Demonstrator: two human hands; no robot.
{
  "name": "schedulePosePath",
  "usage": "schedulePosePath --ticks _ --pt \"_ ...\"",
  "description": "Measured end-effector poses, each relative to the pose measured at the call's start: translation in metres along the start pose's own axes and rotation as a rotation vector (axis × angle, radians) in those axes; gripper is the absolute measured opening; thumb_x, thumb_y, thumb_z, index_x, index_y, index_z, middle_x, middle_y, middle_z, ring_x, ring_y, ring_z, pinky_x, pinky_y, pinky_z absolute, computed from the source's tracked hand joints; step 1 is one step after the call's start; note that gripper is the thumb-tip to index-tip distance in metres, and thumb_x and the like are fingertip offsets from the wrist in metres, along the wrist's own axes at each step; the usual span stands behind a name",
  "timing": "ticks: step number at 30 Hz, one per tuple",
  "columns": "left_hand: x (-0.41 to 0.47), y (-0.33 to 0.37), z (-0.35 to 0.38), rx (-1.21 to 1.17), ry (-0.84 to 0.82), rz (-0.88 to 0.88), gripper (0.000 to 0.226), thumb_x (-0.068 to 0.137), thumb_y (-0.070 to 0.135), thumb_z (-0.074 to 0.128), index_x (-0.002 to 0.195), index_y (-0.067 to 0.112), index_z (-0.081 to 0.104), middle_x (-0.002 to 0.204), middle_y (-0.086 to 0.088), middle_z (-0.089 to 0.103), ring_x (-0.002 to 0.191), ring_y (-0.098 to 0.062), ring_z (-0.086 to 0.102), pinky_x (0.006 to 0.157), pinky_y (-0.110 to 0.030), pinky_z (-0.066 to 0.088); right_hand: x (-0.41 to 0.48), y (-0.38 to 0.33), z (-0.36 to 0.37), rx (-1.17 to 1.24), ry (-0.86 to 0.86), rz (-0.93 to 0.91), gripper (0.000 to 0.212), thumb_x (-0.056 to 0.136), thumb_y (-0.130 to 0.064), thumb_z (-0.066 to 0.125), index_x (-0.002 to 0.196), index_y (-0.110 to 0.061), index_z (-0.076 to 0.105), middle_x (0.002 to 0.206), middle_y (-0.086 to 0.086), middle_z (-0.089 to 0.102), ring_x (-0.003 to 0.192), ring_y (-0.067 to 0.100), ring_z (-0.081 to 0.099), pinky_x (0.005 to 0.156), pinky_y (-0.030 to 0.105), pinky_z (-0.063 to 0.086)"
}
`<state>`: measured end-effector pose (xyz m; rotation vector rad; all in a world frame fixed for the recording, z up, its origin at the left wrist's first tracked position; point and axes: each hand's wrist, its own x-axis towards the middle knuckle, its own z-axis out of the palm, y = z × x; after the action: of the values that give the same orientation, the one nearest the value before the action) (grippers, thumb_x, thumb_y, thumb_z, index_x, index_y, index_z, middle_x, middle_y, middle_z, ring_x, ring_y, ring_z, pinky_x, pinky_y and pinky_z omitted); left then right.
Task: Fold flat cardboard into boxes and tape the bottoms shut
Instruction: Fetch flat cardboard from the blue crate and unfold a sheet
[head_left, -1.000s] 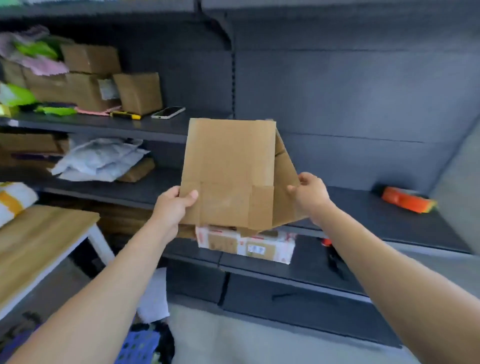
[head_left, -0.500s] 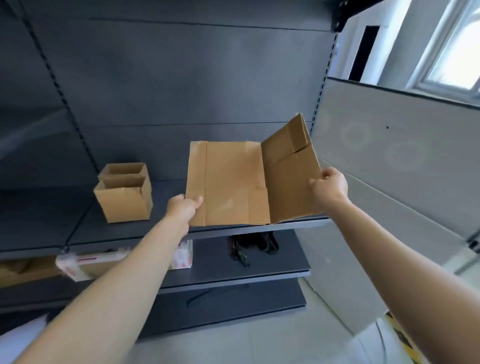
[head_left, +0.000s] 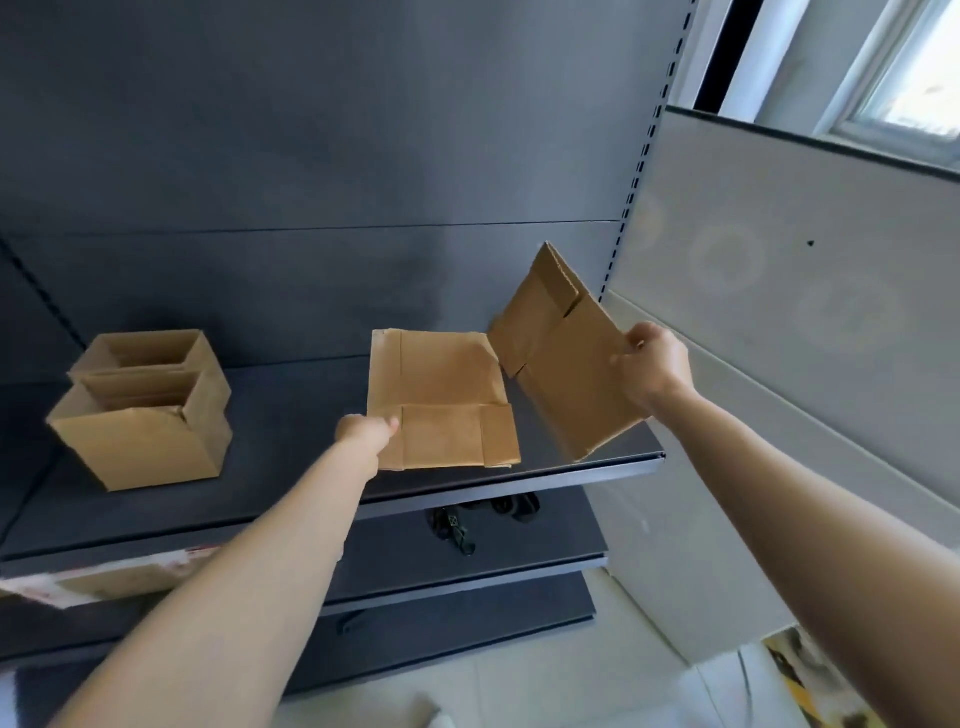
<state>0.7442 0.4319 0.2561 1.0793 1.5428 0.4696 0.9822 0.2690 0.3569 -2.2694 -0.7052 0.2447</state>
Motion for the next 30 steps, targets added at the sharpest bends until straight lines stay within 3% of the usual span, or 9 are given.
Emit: schedulePosePath --ticks 12,16,18,24,27,30 --pt "0.066 -0.001 0.033 0.182 0.062 -0.131 0.046 0.094 0.014 0.059 0.132 -0.008 0.044 0.132 -0.020 0.052 0.120 -0.036 0.050 0.089 -0.038 0.043 0.068 0.001 0.042 -0.207 -0.086 -0.073 0.028 0.085 -0.005 0.042 0.104 -0.013 0.062 0.094 0.009 0.055 0.083 0.029 0.052 0.071 0.032 0.044" --pt "0.068 0.009 0.042 0.437 0.231 -0.092 0.043 0.090 0.012 0.057 0.130 0.000 0.045 0.138 -0.019 0.042 0.123 -0.036 0.043 0.099 -0.043 0.042 0.087 0.002 0.044 -0.272 -0.160 -0.114 0.020 0.082 0.000 0.040 0.086 -0.012 0.056 0.085 0.008 0.054 0.078 0.029 0.050 0.065 0.029 0.039" --pt "0.061 0.023 0.054 0.513 0.289 0.012 0.045 0.090 0.015 0.057 0.132 0.005 0.044 0.141 -0.016 0.035 0.126 -0.036 0.038 0.102 -0.046 0.039 0.097 0.002 0.044 -0.297 -0.196 -0.151 0.018 0.083 -0.001 0.039 0.078 -0.012 0.052 0.079 0.006 0.053 0.076 0.029 0.050 0.062 0.029 0.038" --pt "0.013 0.091 0.120 0.097 -0.047 0.398 0.063 0.091 0.035 0.060 0.143 0.013 0.031 0.148 -0.005 0.035 0.131 -0.022 0.040 0.104 -0.034 0.034 0.126 0.008 0.041 -0.371 -0.322 -0.281 0.026 0.084 -0.003 0.045 0.100 -0.012 0.062 0.091 0.011 0.060 0.080 0.030 0.056 0.065 0.031 0.046" --pt "-0.002 0.112 0.150 0.052 -0.095 0.403 0.080 0.084 0.047 0.066 0.146 0.018 0.024 0.150 -0.002 0.030 0.132 -0.022 0.038 0.101 -0.033 0.034 0.135 0.017 0.036 -0.368 -0.388 -0.330 0.021 0.086 -0.009 0.052 0.101 -0.014 0.066 0.096 0.011 0.066 0.085 0.030 0.059 0.071 0.033 0.051" --pt "-0.006 0.117 0.170 0.044 -0.063 0.368 0.087 0.079 0.045 0.072 0.144 0.016 0.021 0.149 -0.004 0.028 0.131 -0.023 0.038 0.101 -0.034 0.035 0.143 0.026 0.030 -0.351 -0.468 -0.373 0.022 0.085 -0.019 0.060 0.106 -0.017 0.068 0.099 0.008 0.070 0.091 0.029 0.063 0.079 0.038 0.054"
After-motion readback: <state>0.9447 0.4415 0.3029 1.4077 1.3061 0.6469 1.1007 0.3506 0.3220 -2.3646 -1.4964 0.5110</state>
